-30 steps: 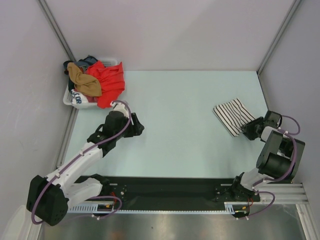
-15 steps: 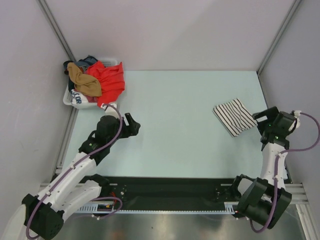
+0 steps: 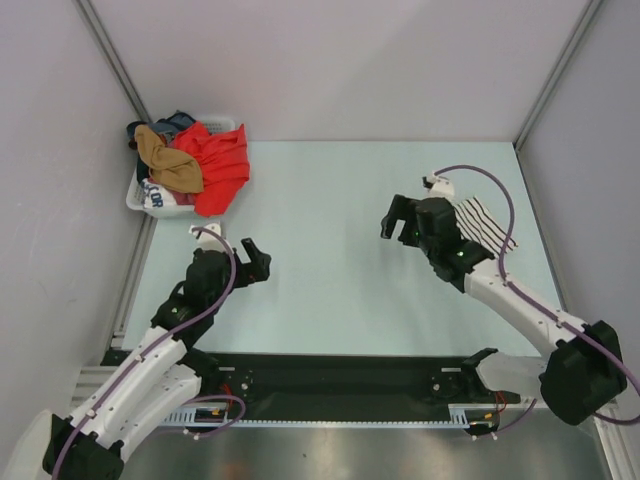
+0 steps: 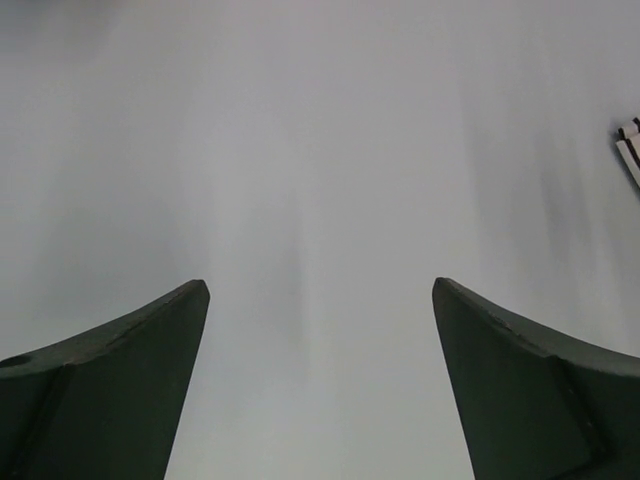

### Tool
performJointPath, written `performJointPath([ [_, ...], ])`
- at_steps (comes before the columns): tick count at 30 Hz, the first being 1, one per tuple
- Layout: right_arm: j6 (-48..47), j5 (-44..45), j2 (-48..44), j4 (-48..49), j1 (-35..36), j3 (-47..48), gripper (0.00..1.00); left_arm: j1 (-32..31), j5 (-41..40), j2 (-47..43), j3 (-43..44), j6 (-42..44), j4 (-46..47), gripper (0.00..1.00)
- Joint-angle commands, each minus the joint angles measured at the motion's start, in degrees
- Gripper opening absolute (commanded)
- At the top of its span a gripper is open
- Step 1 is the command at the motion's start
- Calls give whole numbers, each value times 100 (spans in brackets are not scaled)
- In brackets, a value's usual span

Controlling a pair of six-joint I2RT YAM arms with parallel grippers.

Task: Fold and stack the tank tops
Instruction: Neatly place the folded tank top to the corner, then grab the tank top from the pile

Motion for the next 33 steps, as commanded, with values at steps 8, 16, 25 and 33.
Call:
performJointPath([
  [8, -359, -392, 989, 1962, 518, -691, 100, 22, -1454, 209, 355, -428, -398, 100],
  [16, -368, -364, 1438, 2445, 721, -1026, 100, 1093, -1370, 1062, 1498, -685, -594, 100],
  [25, -544, -497, 1552, 2577, 782, -1034, 98, 1894, -1517, 2714, 3062, -1247, -557, 100],
  [33, -553, -391, 1526, 2533, 782, -1017, 97, 2158, -1342, 3945, 3934, -1449, -857, 99],
])
